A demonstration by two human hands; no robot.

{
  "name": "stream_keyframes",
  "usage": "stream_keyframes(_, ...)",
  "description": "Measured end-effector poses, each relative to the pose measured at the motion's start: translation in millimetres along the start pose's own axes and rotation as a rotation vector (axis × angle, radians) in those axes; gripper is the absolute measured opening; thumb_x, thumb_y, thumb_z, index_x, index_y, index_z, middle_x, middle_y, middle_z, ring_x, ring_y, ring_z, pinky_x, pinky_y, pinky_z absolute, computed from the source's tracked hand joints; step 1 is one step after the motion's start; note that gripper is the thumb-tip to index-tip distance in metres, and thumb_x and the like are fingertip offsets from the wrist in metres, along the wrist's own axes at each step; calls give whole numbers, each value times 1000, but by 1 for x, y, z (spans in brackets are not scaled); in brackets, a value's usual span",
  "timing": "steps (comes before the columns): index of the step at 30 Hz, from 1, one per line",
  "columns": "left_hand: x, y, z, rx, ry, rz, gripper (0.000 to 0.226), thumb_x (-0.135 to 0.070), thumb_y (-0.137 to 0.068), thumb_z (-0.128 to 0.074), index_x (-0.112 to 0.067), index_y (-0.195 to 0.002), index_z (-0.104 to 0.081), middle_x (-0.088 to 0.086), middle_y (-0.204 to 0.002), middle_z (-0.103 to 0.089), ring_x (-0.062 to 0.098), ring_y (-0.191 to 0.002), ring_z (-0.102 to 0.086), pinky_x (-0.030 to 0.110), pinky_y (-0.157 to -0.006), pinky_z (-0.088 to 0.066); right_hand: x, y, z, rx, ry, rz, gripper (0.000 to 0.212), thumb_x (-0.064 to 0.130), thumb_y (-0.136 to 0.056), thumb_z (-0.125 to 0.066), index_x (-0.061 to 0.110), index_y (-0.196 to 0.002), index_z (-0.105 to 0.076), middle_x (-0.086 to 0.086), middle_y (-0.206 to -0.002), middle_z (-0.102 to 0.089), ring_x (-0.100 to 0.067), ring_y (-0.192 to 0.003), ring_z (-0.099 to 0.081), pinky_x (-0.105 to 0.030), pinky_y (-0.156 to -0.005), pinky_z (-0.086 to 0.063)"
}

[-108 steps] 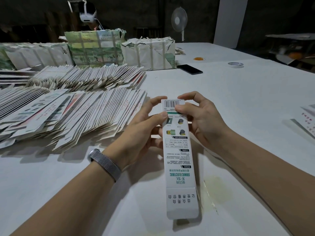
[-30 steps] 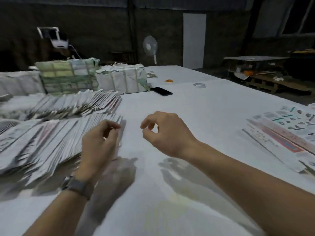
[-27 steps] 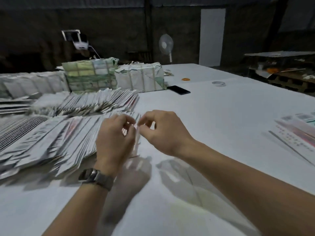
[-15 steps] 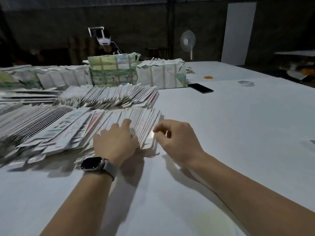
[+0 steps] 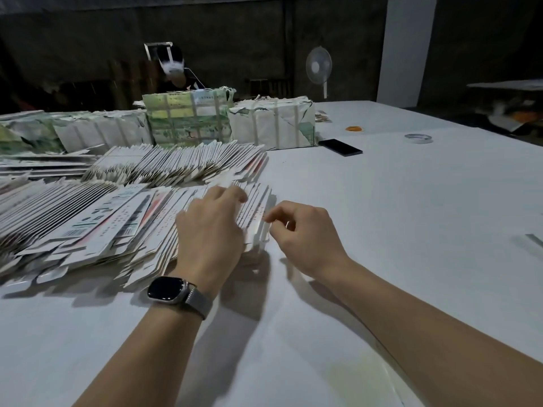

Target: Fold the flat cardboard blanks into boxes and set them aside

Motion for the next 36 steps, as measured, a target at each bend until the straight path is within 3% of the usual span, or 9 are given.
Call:
stream_keyframes(4,-23,7,11,-184,325,-124,58,25,-68,-47,-9,-110,-69,4,-117,-57,20,-97,-55,41,-81,-54,-1,-4,9,-65,-58,-21,15,29,-80,-56,31,-85,-70,26,-57,-58,-2,-62,-56,-25,-67,-47)
stream_keyframes(7,-25,10,9,-209,626,-41,54,19,-71,-44,-21,-100,-64,-7,-111,-50,3,-98,-55,17,-84,-54,-5,-13,22,-114,-152,-121,7,30,-87,-61,33,-92,-62,18,-77,-62,-1,-75,-58,-22,-67,-44)
stream_keyframes(10,-20,10,-4,-113,1003,202,41,2,-75,-47,-30,-97,-60,4,-115,-58,16,-85,-72,38,-60,-62,-19,-17,27,-126,-343,-333,29,30,-92,-64,31,-118,-51,2,-106,-59,-11,-93,-59,-26,-74,-45)
stream_keyframes(12,-20,12,-15,-10,1171,302,44,10,-83,-53,-29,-103,-59,1,-112,-57,3,-65,-67,28,-50,-56,-26,-15,27,-120,-488,-448,49,31,-92,-66,30,-134,-39,1,-113,-60,-14,-93,-65,-30,-73,-51)
stream_keyframes(17,-36,28,-43,295,1239,414,64,5,-69,-55,-34,-119,-50,4,-117,-53,6,-67,-64,20,-51,-50,-33,0,32,-105,-690,-488,72,9,-92,-65,36,-147,-29,5,-113,-65,-11,-80,-74,-30,-64,-61)
stream_keyframes(24,-41,30,-45,332,1405,572,41,0,-101,-48,-23,-134,-53,8,-109,-73,8,-62,-70,20,-48,-52,-29,30,37,131,-702,-373,66,1,-96,-58,39,-144,-32,-4,-115,-72,-25,-83,-76,-33,-61,-59)
stream_keyframes(30,-58,39,-53,441,1455,487,37,-28,-110,-41,-46,-140,-51,-1,-126,-72,22,-108,-73,39,-81,-62,-25,34,33,110,-641,-240,48,20,-99,-61,53,-129,-45,15,-108,-72,-12,-88,-75,-23,-62,-58)
stream_keyframes(33,-63,40,-57,449,1465,453,36,-34,-109,-40,-56,-136,-49,-4,-150,-54,24,-130,-60,52,-107,-50,-27,35,34,80,-581,-219,53,27,-98,-63,50,-141,-41,13,-112,-71,-11,-91,-74,-29,-69,-61)
stream_keyframes(36,-67,42,-56,503,1501,411,46,-40,-106,-39,-47,-151,-38,-1,-152,-52,23,-128,-62,49,-105,-52,-30,35,33,72,-561,-202,51,33,-96,-65,53,-138,-44,9,-117,-70,-14,-95,-73,-38,-80,-62)
Point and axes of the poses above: each hand's wrist, its own y-axis away from the middle knuckle, its own z-axis out of the back of the hand, x = y × z, the point moved 6 cm from there along -y, towards the middle knuckle
